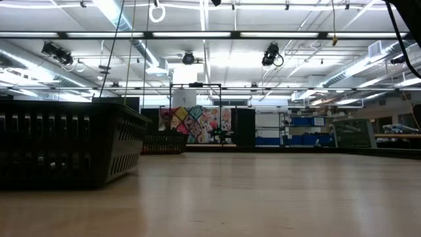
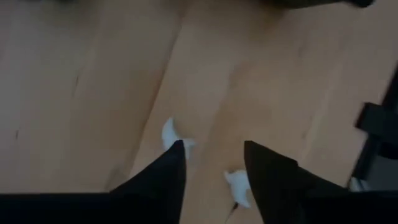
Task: Sort Halloween decoration
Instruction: Put the top white toy into the middle black bin
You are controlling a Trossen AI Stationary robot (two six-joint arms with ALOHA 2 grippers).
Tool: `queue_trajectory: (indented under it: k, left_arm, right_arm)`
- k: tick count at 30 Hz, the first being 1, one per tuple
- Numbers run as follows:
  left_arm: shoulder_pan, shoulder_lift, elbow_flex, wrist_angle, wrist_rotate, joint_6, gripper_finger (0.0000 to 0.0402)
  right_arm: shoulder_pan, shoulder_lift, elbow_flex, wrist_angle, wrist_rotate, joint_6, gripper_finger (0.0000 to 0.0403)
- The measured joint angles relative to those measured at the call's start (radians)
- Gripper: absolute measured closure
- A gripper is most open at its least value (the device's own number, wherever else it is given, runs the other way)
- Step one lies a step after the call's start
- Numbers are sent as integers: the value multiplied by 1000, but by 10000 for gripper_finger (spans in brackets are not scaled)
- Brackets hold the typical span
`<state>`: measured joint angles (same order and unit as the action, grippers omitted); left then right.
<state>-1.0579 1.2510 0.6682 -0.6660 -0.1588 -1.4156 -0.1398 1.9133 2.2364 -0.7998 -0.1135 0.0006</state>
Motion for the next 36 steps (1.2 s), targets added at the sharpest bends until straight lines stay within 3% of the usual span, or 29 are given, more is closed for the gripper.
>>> queue_trajectory:
  k: [7, 21, 25, 36]
  left_arm:
    - [-9, 85, 0, -10, 1, -50, 181]
    - [23, 227, 5, 3, 62, -54, 179]
    - [30, 231, -1, 5, 68, -59, 200]
    - [63, 232, -3, 44, 88, -69, 313]
  right_arm:
    - [1, 0, 0, 2, 0, 2, 349]
    - [3, 0, 0, 3, -7, 7, 349]
    - [3, 0, 0, 6, -7, 7, 349]
    - [3, 0, 0, 6, -13, 7, 349]
